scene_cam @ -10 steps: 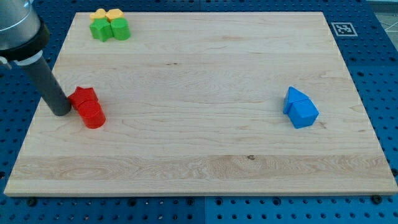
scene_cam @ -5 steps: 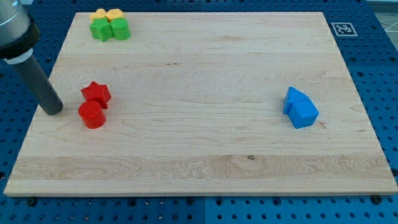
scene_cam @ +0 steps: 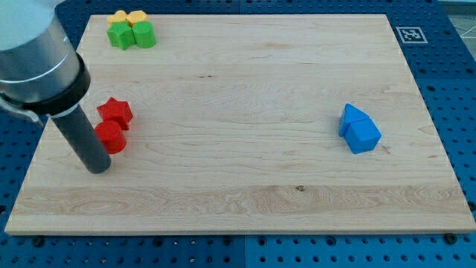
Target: Slide red circle along with the red star towards the top left
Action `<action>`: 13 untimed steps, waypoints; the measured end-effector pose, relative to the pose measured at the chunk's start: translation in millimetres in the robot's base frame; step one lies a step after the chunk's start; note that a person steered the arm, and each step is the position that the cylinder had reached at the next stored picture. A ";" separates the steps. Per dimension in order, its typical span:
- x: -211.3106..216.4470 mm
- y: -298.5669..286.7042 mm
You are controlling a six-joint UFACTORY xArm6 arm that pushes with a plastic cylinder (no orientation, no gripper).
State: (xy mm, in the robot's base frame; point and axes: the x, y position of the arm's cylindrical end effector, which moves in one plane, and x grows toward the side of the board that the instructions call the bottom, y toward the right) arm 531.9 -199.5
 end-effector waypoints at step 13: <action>-55.4 15.9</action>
State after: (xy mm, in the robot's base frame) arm 476.5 -183.6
